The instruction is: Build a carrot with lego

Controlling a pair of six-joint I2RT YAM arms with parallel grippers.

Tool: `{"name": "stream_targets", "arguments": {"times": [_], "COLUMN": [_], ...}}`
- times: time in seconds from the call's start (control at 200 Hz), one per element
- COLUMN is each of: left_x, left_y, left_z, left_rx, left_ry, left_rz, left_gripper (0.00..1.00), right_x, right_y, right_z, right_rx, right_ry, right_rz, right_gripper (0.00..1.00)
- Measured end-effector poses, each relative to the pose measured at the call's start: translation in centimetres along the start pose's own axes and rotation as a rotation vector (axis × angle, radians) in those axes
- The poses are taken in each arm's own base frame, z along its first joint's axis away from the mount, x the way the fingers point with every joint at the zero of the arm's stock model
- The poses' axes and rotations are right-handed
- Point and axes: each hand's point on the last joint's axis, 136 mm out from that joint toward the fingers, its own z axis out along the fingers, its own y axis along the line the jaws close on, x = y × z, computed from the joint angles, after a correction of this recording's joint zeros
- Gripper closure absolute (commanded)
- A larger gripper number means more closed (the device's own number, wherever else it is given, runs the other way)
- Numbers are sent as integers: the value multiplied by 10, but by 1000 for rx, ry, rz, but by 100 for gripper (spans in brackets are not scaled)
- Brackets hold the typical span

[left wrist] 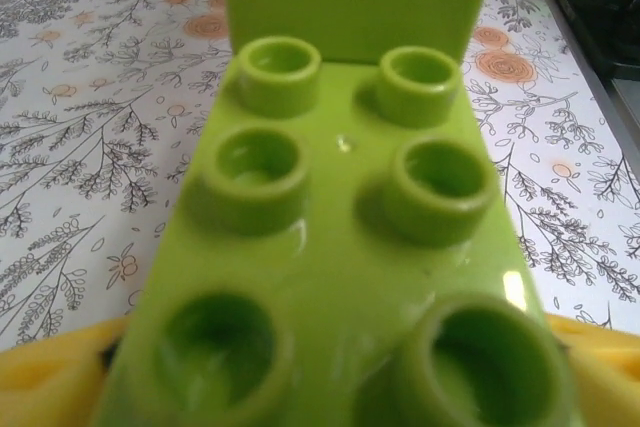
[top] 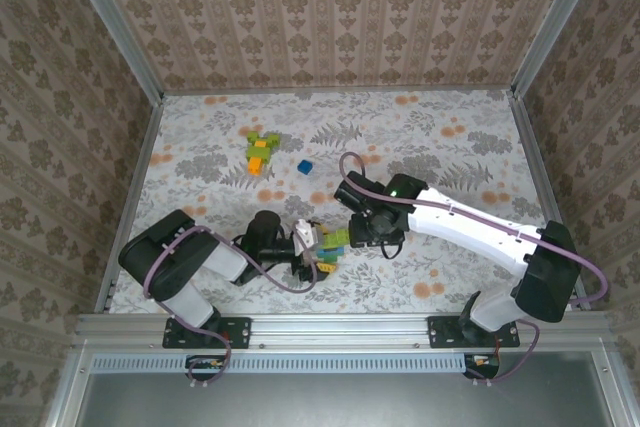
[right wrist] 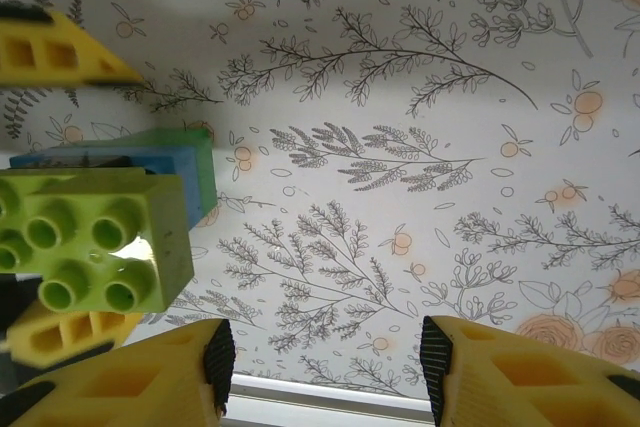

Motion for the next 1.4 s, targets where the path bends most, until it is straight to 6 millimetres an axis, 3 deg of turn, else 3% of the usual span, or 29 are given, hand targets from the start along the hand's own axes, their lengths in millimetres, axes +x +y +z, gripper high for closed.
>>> {"name": "stream_targets", "arguments": {"times": [0.45, 0.71, 1.15, 1.4], "left_x": [-32, -31, -25, -24], "left_y": [-8, -1, 12, 19], "left_z": [-29, -37, -39, -41], "left_rx": [-77, -149, -231, -274], "left_ry": [-106, -108, -86, -83], "left_rz": [71, 52, 30, 30], "left_gripper": [0, 0, 0, 0], "right_x": [27, 20, 3, -7], "right_y": [-1, 6, -16, -10], "right_z": [35, 36, 38, 40], "right_rx": [-15, -42, -5, -5], "right_ry": [51, 19, -17, -20], "right_rz": [-31, -30, 8, -4], "right_gripper": [46, 46, 46, 46]}}
